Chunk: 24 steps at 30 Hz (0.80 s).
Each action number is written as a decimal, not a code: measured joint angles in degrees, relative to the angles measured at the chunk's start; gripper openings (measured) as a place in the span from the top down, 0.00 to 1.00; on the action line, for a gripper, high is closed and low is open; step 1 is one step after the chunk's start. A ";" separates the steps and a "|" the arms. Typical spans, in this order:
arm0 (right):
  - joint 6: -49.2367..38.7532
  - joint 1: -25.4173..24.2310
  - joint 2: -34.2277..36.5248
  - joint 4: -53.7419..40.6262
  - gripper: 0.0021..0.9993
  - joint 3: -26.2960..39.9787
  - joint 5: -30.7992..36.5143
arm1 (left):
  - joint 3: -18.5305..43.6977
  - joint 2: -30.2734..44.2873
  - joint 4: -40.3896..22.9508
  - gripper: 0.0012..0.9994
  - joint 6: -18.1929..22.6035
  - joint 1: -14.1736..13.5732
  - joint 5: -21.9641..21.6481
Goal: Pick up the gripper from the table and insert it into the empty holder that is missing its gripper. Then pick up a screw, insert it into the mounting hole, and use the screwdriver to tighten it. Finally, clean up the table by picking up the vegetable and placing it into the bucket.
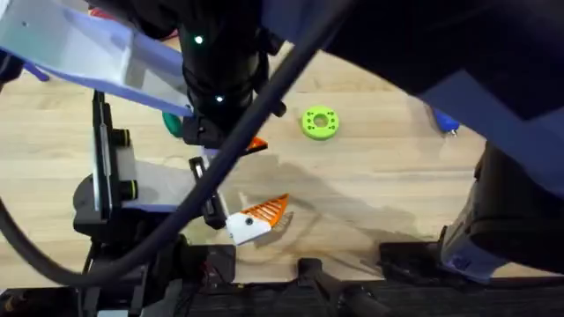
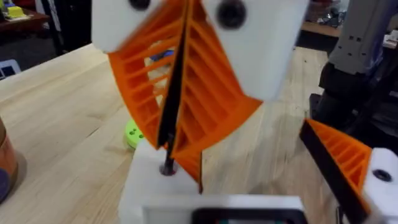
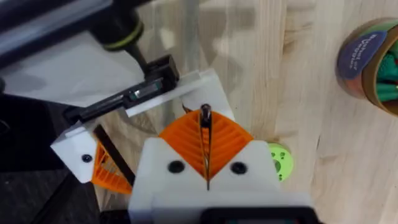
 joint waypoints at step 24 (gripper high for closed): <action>0.02 0.00 1.30 -0.03 1.00 0.11 -0.24 | 0.00 0.07 0.00 0.01 -0.72 0.07 -0.20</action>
